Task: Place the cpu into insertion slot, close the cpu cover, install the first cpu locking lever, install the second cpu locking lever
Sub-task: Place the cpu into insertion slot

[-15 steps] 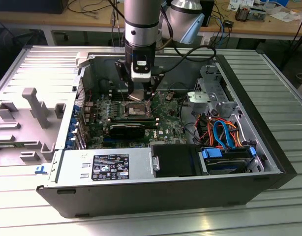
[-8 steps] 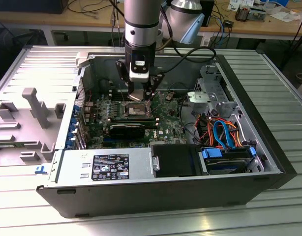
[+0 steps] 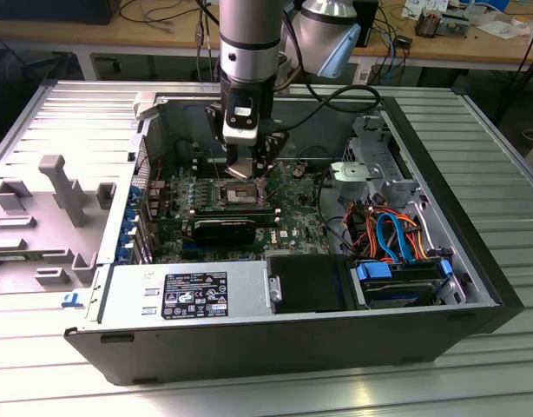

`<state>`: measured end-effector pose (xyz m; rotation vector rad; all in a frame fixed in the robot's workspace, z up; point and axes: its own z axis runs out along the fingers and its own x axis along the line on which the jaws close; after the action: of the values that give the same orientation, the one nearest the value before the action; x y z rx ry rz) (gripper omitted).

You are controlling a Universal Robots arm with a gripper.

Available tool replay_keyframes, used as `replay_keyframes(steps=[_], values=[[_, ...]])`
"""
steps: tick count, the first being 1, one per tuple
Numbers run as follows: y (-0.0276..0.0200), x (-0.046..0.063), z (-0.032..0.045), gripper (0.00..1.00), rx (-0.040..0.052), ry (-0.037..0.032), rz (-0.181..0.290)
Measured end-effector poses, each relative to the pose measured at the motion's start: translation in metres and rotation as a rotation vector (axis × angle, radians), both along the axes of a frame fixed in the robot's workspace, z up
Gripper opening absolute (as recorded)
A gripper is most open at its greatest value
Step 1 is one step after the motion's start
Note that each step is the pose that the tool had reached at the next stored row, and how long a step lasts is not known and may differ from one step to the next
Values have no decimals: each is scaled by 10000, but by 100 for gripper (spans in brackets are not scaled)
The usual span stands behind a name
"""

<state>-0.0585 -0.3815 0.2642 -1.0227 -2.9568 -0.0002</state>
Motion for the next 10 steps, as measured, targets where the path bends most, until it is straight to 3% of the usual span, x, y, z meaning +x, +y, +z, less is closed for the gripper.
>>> replay_keyframes(steps=[10], values=[[-1, 1, -8, 54, -8, 0, -369]])
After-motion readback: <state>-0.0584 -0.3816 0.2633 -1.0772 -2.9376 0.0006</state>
